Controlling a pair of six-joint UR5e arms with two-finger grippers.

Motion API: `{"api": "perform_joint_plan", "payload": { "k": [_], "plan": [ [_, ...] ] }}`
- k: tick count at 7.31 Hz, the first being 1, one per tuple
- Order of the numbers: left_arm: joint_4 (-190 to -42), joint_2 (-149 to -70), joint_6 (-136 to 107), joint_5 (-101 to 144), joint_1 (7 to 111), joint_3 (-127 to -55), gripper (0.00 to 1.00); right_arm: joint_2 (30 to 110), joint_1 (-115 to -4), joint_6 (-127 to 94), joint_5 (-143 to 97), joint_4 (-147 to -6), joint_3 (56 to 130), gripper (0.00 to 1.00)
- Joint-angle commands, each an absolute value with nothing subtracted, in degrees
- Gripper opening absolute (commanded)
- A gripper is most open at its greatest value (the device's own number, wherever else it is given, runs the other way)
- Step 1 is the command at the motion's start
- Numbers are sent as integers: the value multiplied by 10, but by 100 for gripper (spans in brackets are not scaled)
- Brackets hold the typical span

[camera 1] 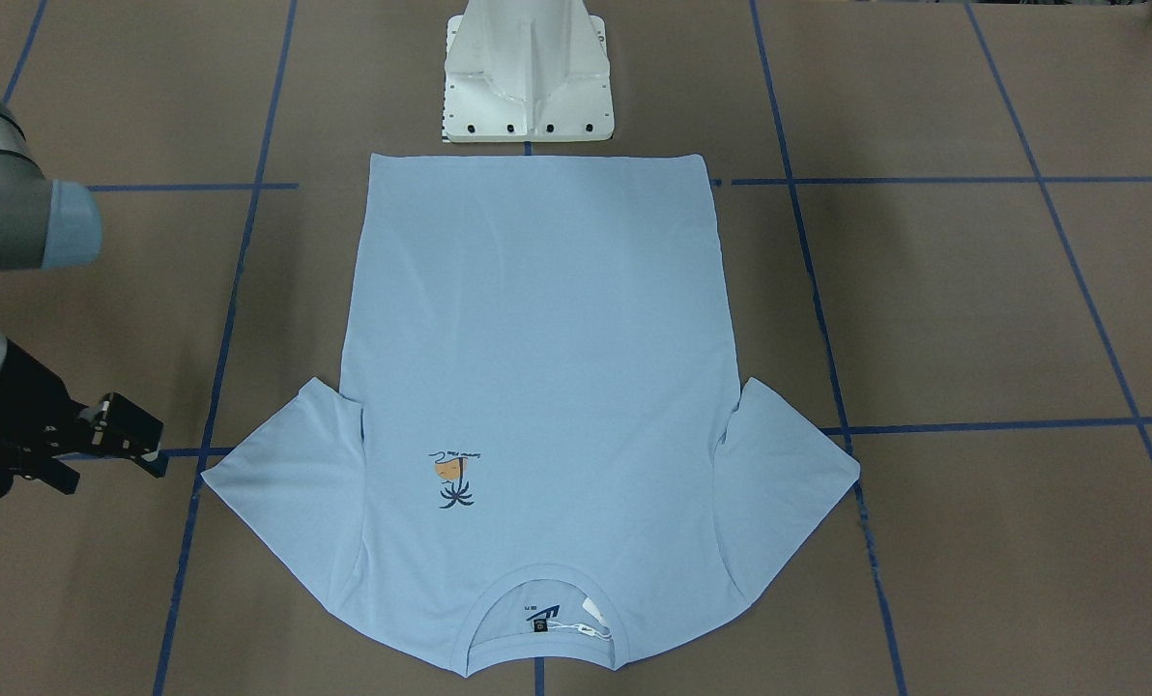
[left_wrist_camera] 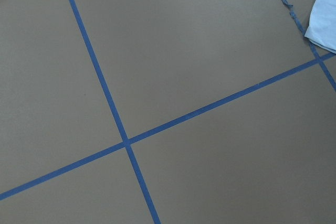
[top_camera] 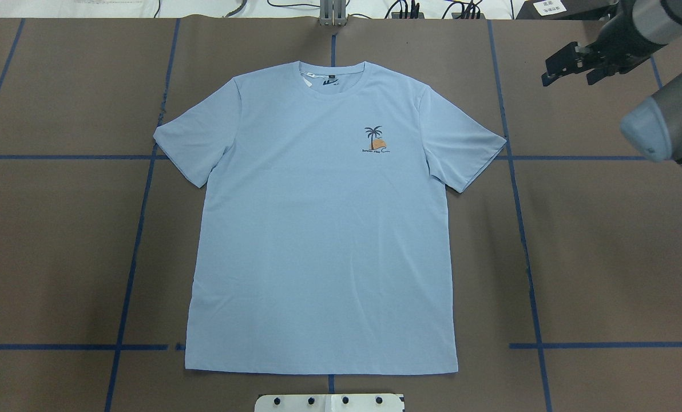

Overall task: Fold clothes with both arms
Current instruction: 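Move the right gripper in toward the shirt's sleeve nearest it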

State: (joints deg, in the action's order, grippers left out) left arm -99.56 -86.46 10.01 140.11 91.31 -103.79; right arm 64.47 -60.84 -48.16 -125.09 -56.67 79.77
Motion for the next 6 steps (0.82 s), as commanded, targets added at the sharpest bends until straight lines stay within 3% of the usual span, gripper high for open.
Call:
{"api": "perform_joint_plan", "payload": {
  "k": [1,6],
  "plan": [
    [-996,-863,101,1401,913,-1042,100,646,-567,-536,-1221,-466,738,84],
    [-996,-864,101,1401,913,-1041,100,673,-519,-556,-1159,-466,748,70]
  ]
}}
